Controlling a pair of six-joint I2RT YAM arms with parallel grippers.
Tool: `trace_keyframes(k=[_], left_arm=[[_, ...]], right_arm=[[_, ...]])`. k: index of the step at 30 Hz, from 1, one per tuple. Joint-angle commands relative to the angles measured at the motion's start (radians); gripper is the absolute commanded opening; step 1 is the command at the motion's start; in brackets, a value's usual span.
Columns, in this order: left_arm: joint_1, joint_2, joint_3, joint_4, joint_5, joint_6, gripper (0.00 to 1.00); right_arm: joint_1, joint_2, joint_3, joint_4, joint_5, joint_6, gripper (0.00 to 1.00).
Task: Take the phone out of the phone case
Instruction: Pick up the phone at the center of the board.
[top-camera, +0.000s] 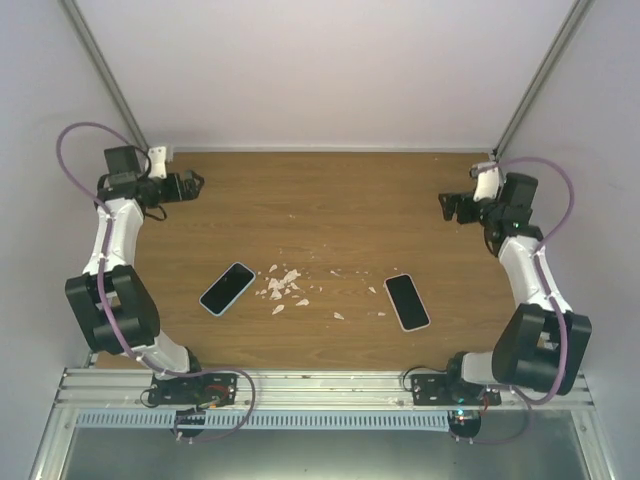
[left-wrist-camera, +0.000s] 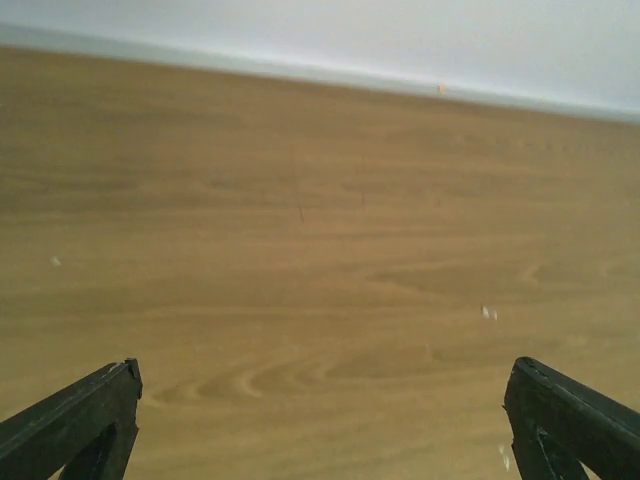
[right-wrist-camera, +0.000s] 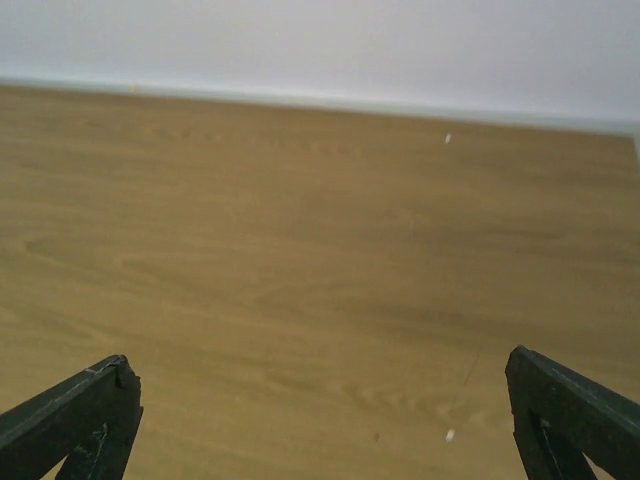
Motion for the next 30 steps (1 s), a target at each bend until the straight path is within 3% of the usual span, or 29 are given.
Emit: trace_keyframes(k=[1, 8, 19, 30], left_arm=[[-0.033, -0.088, -0.088, -0.003, -0.023, 0.072, 0.99], [-0.066, -0.167, -0.187, -0.126, -0.011, 0.250, 0.99], [-0.081, -0.269, -0.298, -0.384, -0.019, 0.574, 0.99], [-0.089, -0.314, -0.443, -0.489, -0.112, 0.707, 0.99]], right_arm=[[0.017, -0.077, -0.109, 0.064, 0.030, 0.018, 1.00], [0.029, -0.151, -0.231, 0.100, 0.053, 0.034, 1.00], [0.037, -0.184, -0.271, 0.141, 0.093, 0.043, 0.99], [0.038, -0.175, -0.277, 0.157, 0.118, 0.043, 1.00]])
